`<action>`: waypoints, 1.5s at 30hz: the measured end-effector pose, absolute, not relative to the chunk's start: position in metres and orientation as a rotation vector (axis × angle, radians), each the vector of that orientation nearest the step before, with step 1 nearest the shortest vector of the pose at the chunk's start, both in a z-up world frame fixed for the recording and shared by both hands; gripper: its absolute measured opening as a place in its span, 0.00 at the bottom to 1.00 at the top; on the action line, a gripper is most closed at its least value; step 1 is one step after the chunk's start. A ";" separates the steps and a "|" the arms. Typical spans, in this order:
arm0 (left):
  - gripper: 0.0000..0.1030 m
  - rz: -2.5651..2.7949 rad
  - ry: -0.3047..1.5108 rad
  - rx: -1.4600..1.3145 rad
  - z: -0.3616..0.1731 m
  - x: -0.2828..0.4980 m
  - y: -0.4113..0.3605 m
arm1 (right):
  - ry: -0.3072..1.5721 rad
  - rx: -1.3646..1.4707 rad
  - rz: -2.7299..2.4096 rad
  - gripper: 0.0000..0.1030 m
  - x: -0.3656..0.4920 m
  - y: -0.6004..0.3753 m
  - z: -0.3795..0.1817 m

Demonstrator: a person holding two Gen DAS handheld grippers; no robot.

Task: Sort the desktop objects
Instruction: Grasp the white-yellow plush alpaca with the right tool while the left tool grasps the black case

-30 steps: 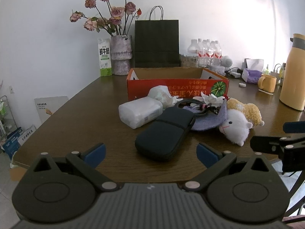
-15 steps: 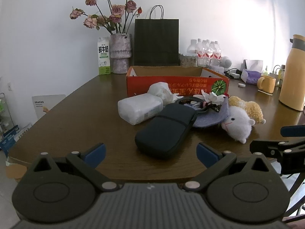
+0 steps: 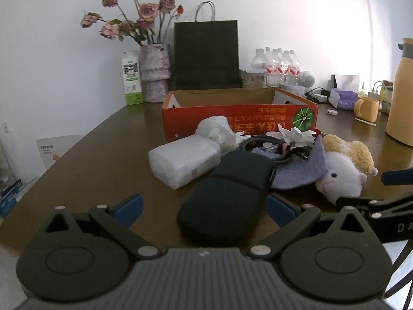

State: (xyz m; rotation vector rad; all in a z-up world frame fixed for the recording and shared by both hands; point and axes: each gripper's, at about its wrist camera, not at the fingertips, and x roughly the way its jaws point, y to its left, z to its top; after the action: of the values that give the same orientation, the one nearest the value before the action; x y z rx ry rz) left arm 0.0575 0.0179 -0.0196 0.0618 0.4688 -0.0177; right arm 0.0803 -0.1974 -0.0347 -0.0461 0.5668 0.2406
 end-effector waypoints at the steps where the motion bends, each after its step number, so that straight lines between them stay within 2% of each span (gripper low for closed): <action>1: 1.00 -0.025 0.475 0.071 -0.020 0.063 0.017 | 0.568 -0.048 0.232 1.00 0.085 -0.197 -0.035; 7: 1.00 -0.081 0.541 0.102 -0.022 0.093 0.011 | 0.572 -0.057 0.201 0.98 0.107 -0.196 -0.032; 13: 1.00 -0.099 0.586 0.035 -0.025 0.109 0.012 | 0.594 -0.009 0.191 0.88 0.121 -0.199 -0.029; 17: 0.99 -0.104 0.588 0.020 -0.026 0.114 0.009 | 0.601 0.048 0.197 0.87 0.127 -0.205 -0.026; 19: 0.94 -0.107 0.613 0.016 -0.027 0.117 0.007 | 0.608 0.047 0.203 0.83 0.130 -0.205 -0.026; 20: 0.90 -0.111 0.624 0.008 -0.029 0.117 0.007 | 0.615 0.054 0.215 0.78 0.131 -0.206 -0.026; 23: 0.86 -0.101 0.643 -0.004 -0.030 0.118 0.006 | 0.657 0.077 0.251 0.57 0.136 -0.210 -0.031; 26: 0.83 -0.099 0.651 -0.028 -0.029 0.117 0.007 | 0.675 0.074 0.268 0.52 0.135 -0.217 -0.034; 30: 0.82 -0.099 0.668 -0.047 -0.027 0.112 0.005 | 0.685 0.063 0.285 0.52 0.130 -0.227 -0.032; 32: 0.89 -0.105 0.678 -0.054 -0.026 0.110 0.003 | 0.691 0.060 0.281 0.54 0.130 -0.230 -0.030; 34: 0.92 -0.103 0.678 -0.050 -0.026 0.110 0.000 | 0.686 0.073 0.276 0.56 0.131 -0.233 -0.028; 45: 0.93 -0.053 0.696 -0.041 -0.029 0.132 -0.005 | 0.714 0.129 0.256 0.59 0.153 -0.234 -0.035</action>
State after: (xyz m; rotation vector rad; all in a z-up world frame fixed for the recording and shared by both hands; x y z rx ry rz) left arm 0.1321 -0.0045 -0.0293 -0.0409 0.6957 -0.0527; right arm 0.1526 -0.2337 -0.0345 0.1293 0.7143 0.2559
